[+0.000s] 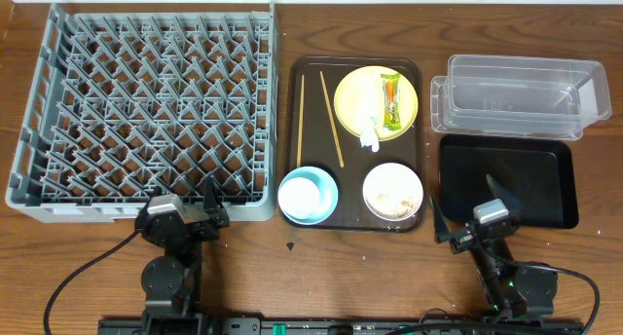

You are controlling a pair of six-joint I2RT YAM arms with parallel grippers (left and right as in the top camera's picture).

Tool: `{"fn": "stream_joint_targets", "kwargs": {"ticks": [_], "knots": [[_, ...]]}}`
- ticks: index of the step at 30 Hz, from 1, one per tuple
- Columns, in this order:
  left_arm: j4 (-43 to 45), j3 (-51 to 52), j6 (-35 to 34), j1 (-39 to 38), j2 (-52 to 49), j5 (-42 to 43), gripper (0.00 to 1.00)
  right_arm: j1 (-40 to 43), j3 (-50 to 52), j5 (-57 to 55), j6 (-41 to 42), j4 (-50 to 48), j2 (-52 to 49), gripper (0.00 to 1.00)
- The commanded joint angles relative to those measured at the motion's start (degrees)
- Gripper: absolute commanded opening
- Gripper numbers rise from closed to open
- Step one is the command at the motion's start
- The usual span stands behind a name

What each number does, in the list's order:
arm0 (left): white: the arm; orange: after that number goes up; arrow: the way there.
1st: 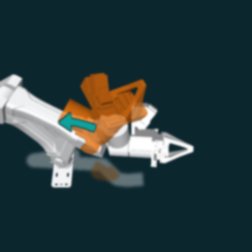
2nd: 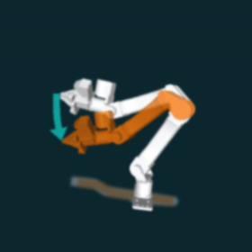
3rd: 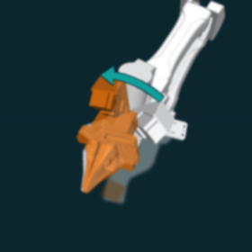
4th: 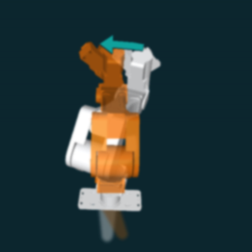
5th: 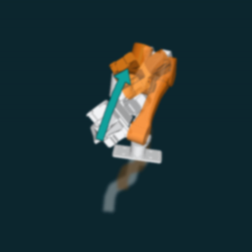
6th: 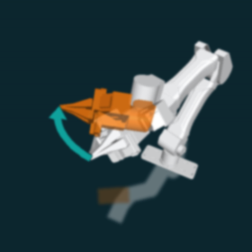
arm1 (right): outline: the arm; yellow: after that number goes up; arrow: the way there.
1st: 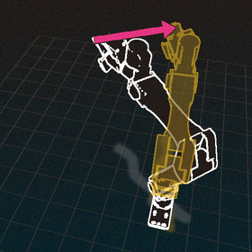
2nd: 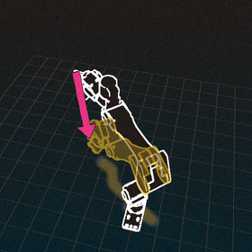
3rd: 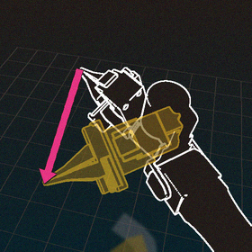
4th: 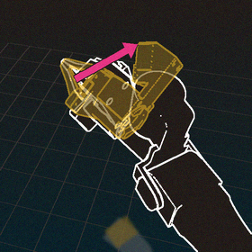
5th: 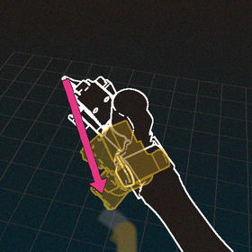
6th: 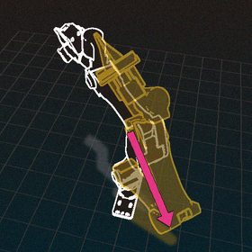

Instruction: Sort waste into correct bins and load items into the dishwasher

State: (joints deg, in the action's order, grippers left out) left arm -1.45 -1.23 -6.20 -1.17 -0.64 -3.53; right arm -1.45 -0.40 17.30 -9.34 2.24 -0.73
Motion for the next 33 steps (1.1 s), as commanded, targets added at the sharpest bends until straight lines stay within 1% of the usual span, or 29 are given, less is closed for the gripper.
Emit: {"fn": "stream_joint_targets", "kwargs": {"ticks": [1, 4, 5, 7, 11, 14, 17, 19, 22, 23, 25, 27, 29, 30, 31, 33], "knots": [[-0.6, 1.0, -0.4, 0.3, -0.1, 7.9, 0.94, -0.6, 0.1, 4.3, 3.1, -1.8, 0.2, 0.99], [5.7, 0.8, -0.4, 0.3, -0.1, 18.0, 0.94, -0.6, -0.4, 4.8, 7.8, -1.4, 0.1, 0.99], [7.5, 0.3, -0.4, 0.3, -0.2, 19.9, 0.94, -0.6, -1.1, 4.9, 9.0, -0.5, -0.2, 0.99], [8.6, -1.7, -0.6, 0.3, -0.6, 20.9, 0.94, -0.6, -3.1, 6.0, 9.7, 0.9, -1.2, 0.99], [-0.2, -13.4, -0.5, 0.3, -6.9, 20.9, 0.94, -0.6, -13.8, 8.8, 9.5, 4.6, -9.0, 0.99], [-8.0, -24.5, -0.5, 0.3, -14.7, 20.9, 0.94, -0.6, -23.8, 10.6, 9.5, 7.0, -18.2, 0.99], [-17.4, -36.7, -0.5, 0.3, -23.5, 20.9, 0.94, -0.6, -35.1, 12.7, 9.5, 12.0, -28.8, 0.99], [-25.1, -45.6, -0.5, 0.3, -29.9, 20.9, 0.94, -0.7, -43.8, 14.2, 9.5, 17.7, -36.5, 0.99], [-35.6, -56.2, -0.5, 0.3, -37.7, 20.9, 0.93, -0.7, -56.5, 14.5, 10.6, 27.5, -47.7, 0.99], [-41.6, -61.8, -0.5, 0.3, -42.3, 20.9, 0.93, -0.7, -63.3, 14.7, 10.6, 32.8, -53.7, 0.99], [-44.9, -65.0, -0.5, 0.3, -45.5, 20.9, 0.94, -0.7, -69.6, 14.7, 10.6, 37.5, -59.9, 0.99], [-45.7, -65.8, -0.5, 0.3, -47.4, 20.9, 0.94, -0.7, -72.4, 15.0, 11.6, 37.8, -63.6, 0.99], [-45.9, -65.7, -0.5, 0.3, -48.6, 20.9, 0.94, -0.7, -73.4, 18.5, 17.1, 38.4, -66.4, 0.99], [-45.9, -65.7, -0.5, 0.3, -49.0, 20.9, 0.94, -0.7, -73.4, 20.5, 18.4, 39.9, -67.4, 0.99], [-45.9, -65.7, -0.5, 0.3, -49.3, 20.9, 0.94, -0.7, -73.2, 21.8, 19.5, 38.5, -68.3, 0.99], [-46.1, -65.7, -0.5, 0.3, -49.8, 20.9, 0.94, -1.5, -73.7, 22.7, 18.2, 37.6, -70.7, 0.99]]}}
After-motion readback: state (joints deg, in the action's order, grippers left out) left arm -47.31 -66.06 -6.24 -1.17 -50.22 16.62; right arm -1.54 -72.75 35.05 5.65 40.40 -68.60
